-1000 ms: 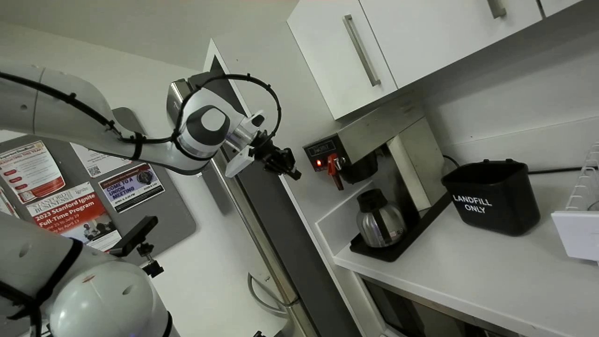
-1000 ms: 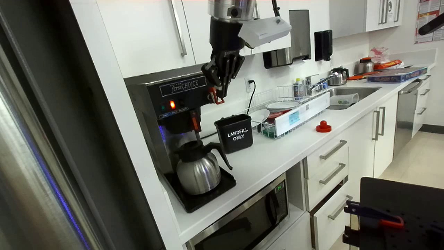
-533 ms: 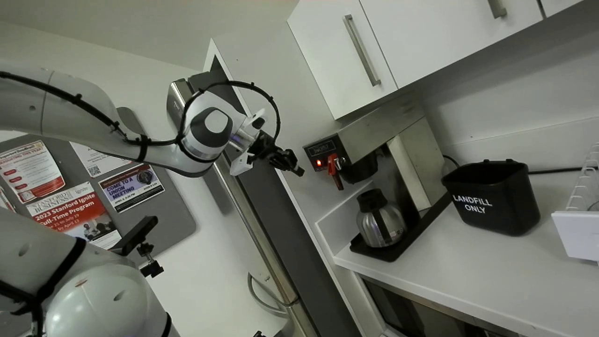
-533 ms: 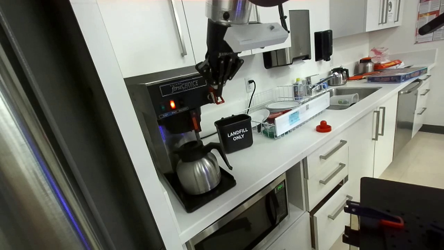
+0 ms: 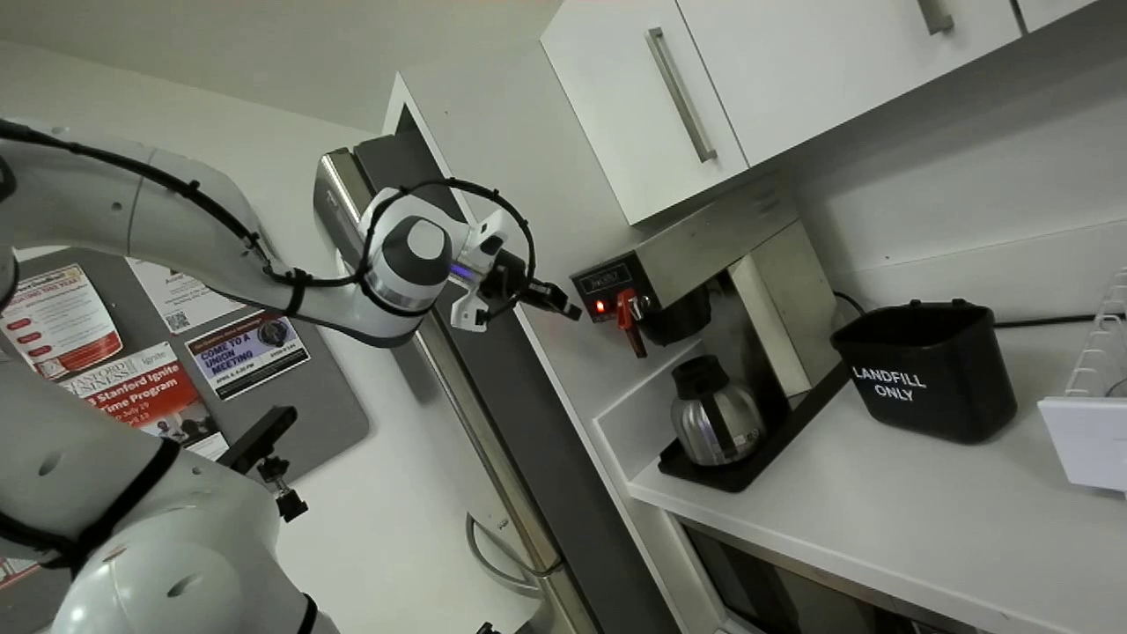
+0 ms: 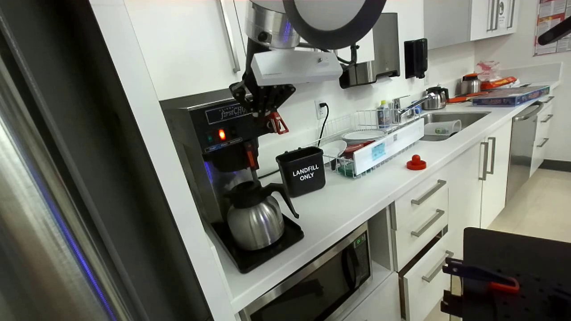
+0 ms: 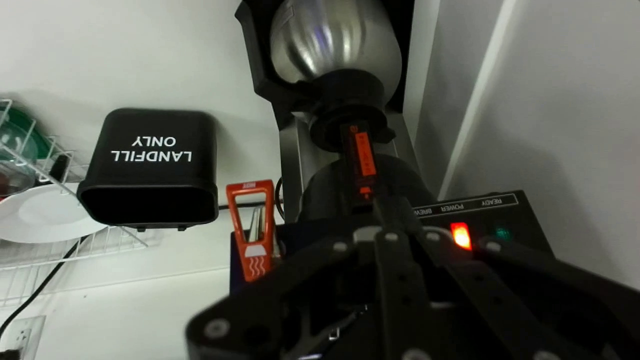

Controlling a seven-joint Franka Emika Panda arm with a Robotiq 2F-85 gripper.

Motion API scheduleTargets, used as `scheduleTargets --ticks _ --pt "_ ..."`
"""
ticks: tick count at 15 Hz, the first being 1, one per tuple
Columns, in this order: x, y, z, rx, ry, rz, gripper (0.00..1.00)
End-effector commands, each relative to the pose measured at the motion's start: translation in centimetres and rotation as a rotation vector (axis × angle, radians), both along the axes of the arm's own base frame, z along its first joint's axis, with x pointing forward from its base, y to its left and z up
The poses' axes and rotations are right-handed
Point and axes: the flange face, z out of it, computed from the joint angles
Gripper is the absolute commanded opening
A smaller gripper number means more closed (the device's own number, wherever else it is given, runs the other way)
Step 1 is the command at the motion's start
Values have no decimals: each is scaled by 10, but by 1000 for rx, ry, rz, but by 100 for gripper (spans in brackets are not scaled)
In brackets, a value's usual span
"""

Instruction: Turn off the switch on the coffee maker

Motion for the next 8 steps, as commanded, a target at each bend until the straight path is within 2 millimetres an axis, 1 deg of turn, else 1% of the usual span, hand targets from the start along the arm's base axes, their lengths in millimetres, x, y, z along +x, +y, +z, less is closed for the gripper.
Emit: scheduleTargets --ticks 1,8 --pt "19 2 -4 13 -15 -20 0" --pt "43 8 -11 25 13 28 0"
